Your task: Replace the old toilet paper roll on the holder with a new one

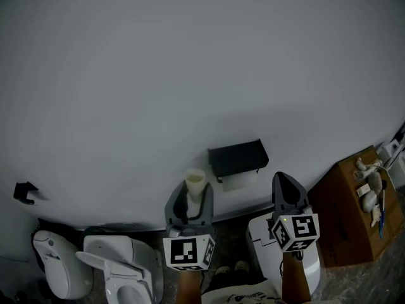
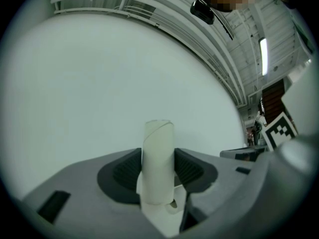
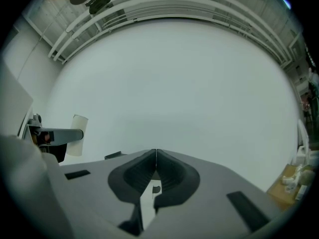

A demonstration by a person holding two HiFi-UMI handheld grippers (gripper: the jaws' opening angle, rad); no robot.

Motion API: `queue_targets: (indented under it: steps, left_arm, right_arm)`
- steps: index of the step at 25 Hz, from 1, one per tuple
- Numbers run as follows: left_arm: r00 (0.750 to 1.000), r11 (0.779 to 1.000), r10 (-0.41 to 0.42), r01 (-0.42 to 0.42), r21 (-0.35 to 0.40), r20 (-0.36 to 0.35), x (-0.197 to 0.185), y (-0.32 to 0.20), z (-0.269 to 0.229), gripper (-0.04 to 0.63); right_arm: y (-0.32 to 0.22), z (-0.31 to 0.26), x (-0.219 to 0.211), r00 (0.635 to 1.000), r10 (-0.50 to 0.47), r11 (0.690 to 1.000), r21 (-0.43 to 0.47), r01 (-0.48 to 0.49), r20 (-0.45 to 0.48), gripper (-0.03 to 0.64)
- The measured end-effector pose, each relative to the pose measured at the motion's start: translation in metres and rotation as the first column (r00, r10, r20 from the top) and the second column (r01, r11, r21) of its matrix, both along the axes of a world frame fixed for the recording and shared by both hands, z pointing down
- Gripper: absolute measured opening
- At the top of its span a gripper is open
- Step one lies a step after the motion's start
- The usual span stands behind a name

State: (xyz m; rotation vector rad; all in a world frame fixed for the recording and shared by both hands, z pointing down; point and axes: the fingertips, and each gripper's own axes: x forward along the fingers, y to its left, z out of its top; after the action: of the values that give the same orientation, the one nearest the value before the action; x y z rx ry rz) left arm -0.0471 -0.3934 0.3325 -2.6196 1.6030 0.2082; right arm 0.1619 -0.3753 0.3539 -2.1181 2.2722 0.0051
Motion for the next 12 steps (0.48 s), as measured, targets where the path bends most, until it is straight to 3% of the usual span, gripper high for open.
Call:
queue_targets:
  steps: [12]
  left_arm:
    - [1.000, 1.000, 0.005, -0.005, 0.004, 0.005, 0.0020, 0.0023, -0.0032, 0.202]
  right_arm:
    - [0.0027, -0.0049, 0.0033, 1.000, 0.003, 1.000, 0.004, -0.003, -0.001, 0.021]
